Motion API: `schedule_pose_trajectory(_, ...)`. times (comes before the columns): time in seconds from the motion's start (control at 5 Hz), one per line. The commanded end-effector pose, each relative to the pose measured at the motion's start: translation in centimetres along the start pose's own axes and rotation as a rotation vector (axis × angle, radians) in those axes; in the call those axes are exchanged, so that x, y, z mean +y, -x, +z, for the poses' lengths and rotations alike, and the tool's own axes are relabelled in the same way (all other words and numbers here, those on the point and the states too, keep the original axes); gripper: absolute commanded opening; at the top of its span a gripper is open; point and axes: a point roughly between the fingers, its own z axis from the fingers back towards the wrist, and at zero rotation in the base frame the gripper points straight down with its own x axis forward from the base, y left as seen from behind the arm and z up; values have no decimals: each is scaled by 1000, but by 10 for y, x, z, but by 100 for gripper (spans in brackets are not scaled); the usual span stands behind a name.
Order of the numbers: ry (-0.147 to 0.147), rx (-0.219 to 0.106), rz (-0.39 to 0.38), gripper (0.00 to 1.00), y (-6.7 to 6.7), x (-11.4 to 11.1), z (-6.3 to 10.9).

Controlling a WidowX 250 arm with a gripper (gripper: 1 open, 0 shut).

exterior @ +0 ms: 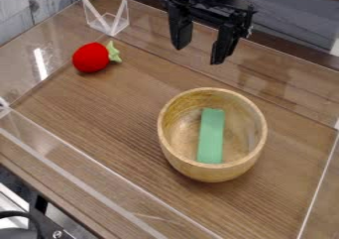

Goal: Move the red object to the right side of the table

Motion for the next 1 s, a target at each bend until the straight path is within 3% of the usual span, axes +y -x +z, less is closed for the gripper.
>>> schedule_pose_trajectory(0.0,3,32,-16,100,3,3,-12)
schedule_pose_trajectory(0.4,-29,8,-153,100,18,82,-17)
schedule_pose_trajectory(0.8,-57,-34,-212,100,28,160,-26)
